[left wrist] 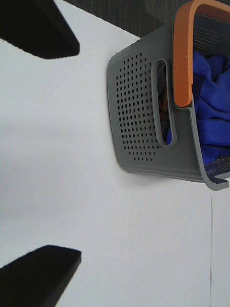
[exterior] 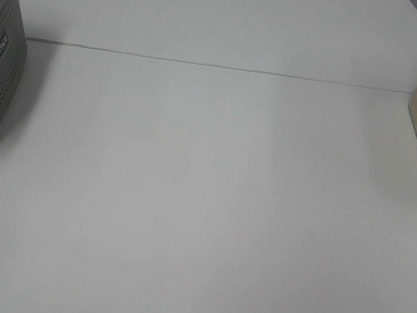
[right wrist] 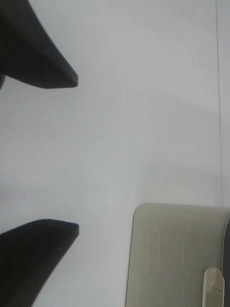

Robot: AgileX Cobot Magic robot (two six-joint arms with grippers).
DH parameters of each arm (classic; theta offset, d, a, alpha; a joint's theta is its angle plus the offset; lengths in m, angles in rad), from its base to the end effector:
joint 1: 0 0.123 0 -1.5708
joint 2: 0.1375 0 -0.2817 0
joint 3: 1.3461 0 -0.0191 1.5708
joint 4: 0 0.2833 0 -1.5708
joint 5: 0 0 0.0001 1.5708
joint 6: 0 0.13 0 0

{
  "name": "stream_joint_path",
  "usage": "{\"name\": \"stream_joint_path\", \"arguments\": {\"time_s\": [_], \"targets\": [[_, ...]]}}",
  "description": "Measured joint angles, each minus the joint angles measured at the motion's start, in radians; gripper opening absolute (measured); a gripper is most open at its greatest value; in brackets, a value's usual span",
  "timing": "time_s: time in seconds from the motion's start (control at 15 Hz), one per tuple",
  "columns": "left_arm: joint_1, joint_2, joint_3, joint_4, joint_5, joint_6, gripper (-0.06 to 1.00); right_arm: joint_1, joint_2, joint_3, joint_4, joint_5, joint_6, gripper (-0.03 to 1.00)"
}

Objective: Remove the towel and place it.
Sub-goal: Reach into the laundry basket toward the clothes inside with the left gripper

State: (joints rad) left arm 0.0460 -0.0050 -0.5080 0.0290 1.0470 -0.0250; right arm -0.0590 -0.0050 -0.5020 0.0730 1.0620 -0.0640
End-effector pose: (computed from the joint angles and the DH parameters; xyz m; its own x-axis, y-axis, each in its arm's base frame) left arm 0.0607 0.0061 0.2798 -0.4307 -0.0303 -0.9020 -0.0731 0.9973 0.0014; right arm 0.0610 0.0047 0.2762 -0.4490 -0.0019 -0.8935 -0.0107 0.9999 0.0033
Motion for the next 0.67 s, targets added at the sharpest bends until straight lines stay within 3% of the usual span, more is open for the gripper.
{"name": "stream_joint_path", "arguments": {"time_s": [0.67], "targets": [[0.0, 0.0, 0.0, 0.0, 0.0, 0.0, 0.99, 0.0, 0.0, 0.0, 0.001, 0.0, 0.0, 0.74]]}}
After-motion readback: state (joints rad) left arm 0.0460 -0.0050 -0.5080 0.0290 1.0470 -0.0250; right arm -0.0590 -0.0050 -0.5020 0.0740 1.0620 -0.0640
